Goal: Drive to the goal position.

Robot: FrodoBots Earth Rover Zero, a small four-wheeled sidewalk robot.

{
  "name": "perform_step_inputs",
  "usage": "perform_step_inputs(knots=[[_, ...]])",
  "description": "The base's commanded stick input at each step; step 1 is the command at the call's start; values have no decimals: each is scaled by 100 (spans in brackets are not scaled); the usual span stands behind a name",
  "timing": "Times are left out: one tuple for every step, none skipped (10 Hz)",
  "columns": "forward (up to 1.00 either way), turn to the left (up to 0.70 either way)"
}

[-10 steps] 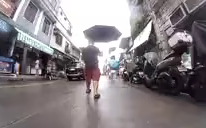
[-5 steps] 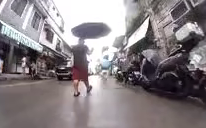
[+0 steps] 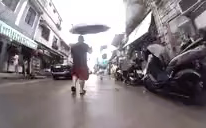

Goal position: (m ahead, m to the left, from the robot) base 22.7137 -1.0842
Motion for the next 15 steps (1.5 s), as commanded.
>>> perform_step_inputs(knots=[[99,40],[99,40],[99,0],[99,0],[99,0],[99,0],[99,0],[99,0],[99,0],[99,0],[99,-10],[99,-39],[99,-39],[99,-36],[99,-1]])
